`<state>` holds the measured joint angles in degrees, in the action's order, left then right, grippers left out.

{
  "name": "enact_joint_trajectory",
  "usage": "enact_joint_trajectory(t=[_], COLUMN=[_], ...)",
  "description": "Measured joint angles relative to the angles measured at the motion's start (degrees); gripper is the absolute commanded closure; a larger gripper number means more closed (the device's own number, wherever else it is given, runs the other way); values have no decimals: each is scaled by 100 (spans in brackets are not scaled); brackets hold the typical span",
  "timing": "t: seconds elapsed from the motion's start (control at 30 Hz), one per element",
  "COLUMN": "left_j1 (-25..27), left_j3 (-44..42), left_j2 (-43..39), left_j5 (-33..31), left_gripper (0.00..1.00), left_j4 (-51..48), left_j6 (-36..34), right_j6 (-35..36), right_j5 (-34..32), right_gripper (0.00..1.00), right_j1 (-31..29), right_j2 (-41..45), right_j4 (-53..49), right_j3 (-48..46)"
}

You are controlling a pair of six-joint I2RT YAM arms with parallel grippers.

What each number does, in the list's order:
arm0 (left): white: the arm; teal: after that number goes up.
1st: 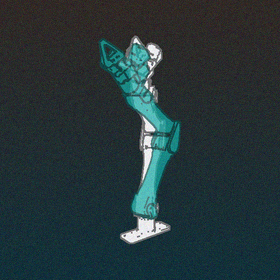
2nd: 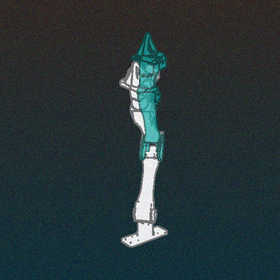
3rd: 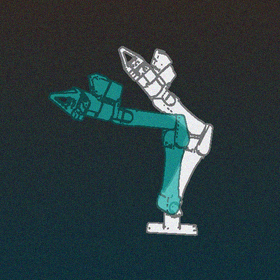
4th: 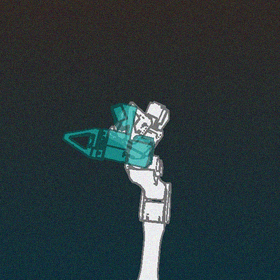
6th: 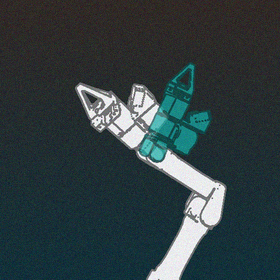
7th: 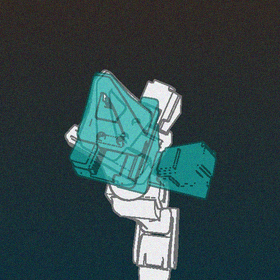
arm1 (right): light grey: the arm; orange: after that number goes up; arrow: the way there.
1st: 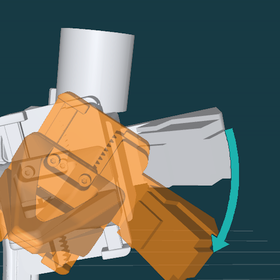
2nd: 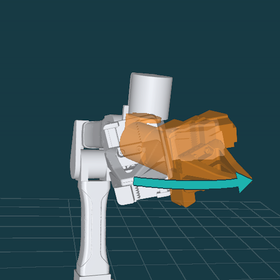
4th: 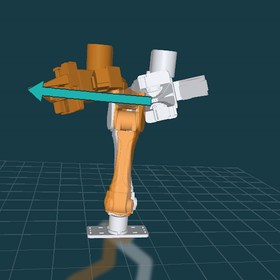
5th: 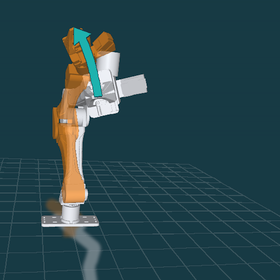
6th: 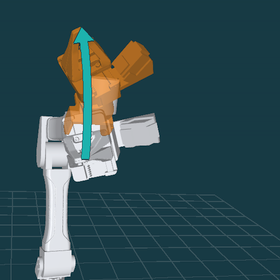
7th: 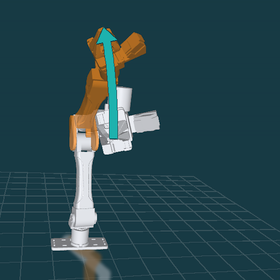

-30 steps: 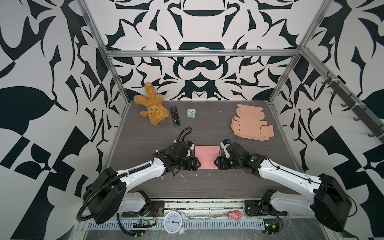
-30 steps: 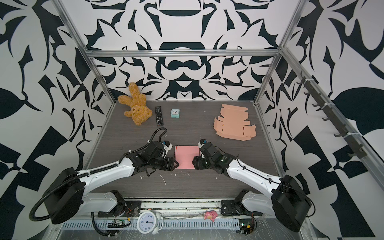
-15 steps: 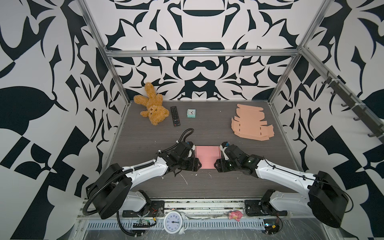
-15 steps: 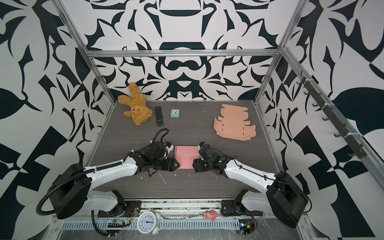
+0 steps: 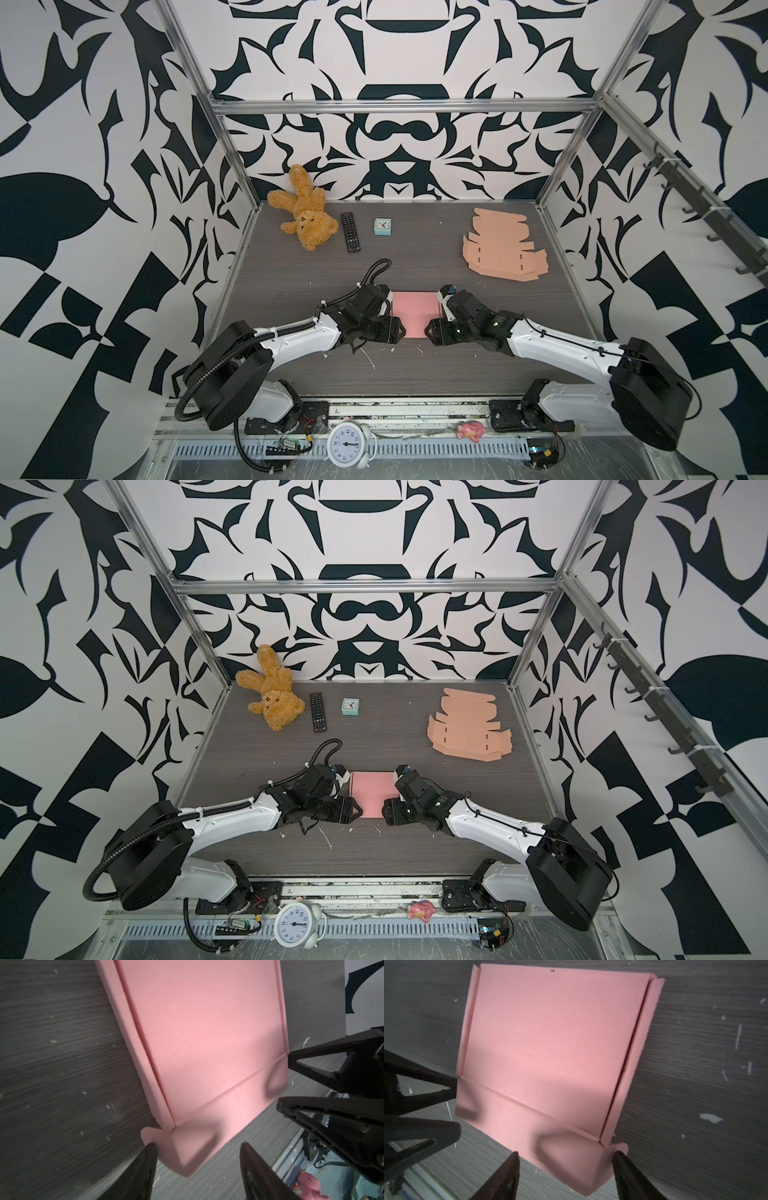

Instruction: Fold the paper box

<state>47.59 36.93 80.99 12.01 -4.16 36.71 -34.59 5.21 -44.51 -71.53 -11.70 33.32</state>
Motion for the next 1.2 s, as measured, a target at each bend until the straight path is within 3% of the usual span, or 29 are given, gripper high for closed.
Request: enact_joint_trajectory(t=[1.2], left_j1=[245], left_j3=[0], left_j2=[7], left_j5=[-7], left_gripper=[35], left_j4=[177], left_j6=[245], right_j6=[-133], right_j5=[74], right_gripper=[27], right_j1=[-76], right_j2=[22], right_j4=[133], right_j3=[-83])
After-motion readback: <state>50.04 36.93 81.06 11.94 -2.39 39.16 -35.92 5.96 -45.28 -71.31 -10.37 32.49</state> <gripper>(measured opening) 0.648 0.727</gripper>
